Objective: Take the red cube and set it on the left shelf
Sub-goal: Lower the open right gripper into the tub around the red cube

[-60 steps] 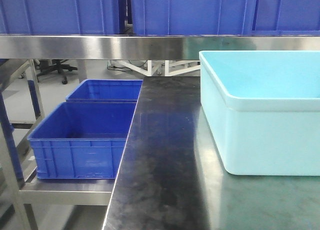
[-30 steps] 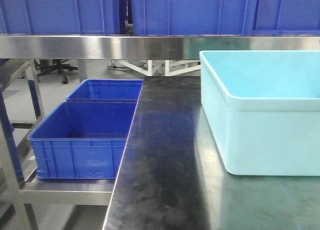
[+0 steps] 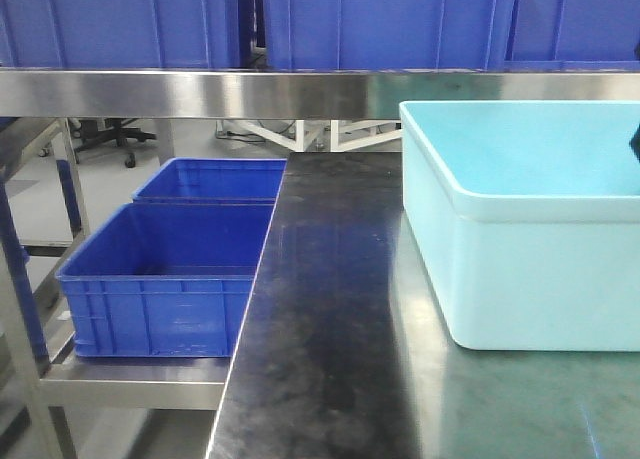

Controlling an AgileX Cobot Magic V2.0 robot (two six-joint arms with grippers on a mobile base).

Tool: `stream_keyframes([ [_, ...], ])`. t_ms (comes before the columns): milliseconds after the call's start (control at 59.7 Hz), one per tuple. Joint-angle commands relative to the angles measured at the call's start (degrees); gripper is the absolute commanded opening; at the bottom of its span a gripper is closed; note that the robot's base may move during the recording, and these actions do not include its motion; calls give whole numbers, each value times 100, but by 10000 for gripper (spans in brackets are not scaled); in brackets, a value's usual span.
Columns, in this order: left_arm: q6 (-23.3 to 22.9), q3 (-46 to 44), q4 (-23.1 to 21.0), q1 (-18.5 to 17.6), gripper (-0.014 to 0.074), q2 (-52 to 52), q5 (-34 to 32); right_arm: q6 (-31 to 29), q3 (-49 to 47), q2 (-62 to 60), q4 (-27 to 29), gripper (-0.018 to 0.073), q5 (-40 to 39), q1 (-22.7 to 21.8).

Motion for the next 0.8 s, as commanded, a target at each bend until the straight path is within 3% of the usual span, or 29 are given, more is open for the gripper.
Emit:
stream_keyframes([
  [0,-5,132,-17,-37,101,-92,-503,-12,-226,-17,37,609,-159,-12],
  [788,-5,132,-17,-37,101,-92,-503,-12,-537,866,37,609,-227,8],
])
